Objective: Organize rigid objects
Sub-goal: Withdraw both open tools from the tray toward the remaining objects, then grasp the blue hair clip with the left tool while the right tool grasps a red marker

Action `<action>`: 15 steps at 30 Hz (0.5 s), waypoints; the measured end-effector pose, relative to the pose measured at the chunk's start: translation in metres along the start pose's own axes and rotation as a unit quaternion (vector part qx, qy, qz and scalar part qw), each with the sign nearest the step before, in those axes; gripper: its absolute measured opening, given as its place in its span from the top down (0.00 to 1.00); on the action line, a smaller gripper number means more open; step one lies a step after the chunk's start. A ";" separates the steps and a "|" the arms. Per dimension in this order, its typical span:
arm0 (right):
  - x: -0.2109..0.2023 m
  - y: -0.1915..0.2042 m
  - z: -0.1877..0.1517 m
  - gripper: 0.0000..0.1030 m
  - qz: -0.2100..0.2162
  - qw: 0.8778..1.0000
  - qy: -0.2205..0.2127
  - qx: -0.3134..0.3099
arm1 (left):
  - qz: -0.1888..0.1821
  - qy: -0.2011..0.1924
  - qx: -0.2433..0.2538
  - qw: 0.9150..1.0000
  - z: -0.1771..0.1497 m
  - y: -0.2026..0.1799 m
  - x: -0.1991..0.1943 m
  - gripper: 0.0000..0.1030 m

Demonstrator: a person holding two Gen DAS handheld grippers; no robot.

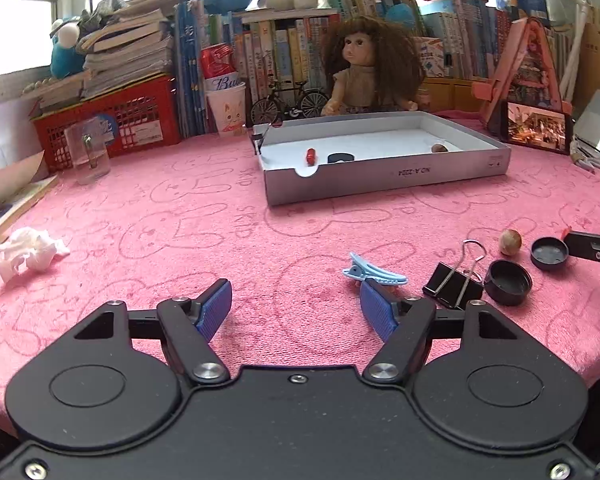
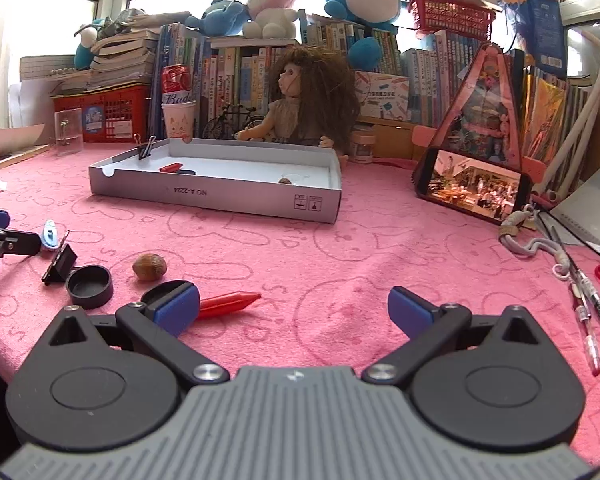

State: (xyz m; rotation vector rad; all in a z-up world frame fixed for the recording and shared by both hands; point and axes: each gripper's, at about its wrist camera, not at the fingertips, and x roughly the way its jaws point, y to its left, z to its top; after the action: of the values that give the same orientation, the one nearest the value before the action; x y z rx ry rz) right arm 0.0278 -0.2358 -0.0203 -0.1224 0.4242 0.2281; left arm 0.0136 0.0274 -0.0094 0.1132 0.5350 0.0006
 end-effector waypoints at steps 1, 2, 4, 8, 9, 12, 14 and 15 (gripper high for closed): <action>0.000 0.000 0.000 0.01 0.006 1.000 0.000 -0.002 | -0.003 -0.004 0.011 1.000 0.000 -0.003 -0.001 0.33; 0.001 0.000 0.000 0.02 0.011 1.000 0.001 -0.005 | -0.008 -0.010 0.023 1.000 -0.001 -0.006 -0.003 0.33; 0.001 0.001 0.000 0.04 0.025 1.000 0.003 -0.010 | -0.019 -0.017 0.040 0.999 -0.002 -0.013 -0.006 0.33; 0.004 0.000 0.000 0.08 0.043 0.999 0.010 -0.005 | -0.028 -0.019 0.048 0.998 -0.001 -0.020 -0.007 0.33; 0.004 0.000 0.000 0.09 0.044 0.999 0.010 -0.004 | -0.031 -0.018 0.044 0.998 -0.001 -0.020 -0.007 0.33; 0.003 0.003 -0.001 0.11 0.045 0.999 0.010 -0.004 | -0.040 -0.011 0.025 0.999 0.000 -0.020 -0.004 0.33; 0.000 0.005 -0.002 0.11 0.038 0.999 0.008 -0.004 | -0.041 -0.008 0.016 0.999 0.001 -0.019 -0.002 0.33; -0.002 0.007 -0.002 0.11 0.035 0.999 0.006 -0.003 | -0.039 -0.009 0.013 0.999 0.001 -0.020 -0.002 0.33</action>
State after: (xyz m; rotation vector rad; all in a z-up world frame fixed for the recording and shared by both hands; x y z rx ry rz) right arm 0.0236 -0.2301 -0.0219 -0.1141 0.4396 0.2980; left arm 0.0124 0.0077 -0.0096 0.1181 0.5208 -0.0837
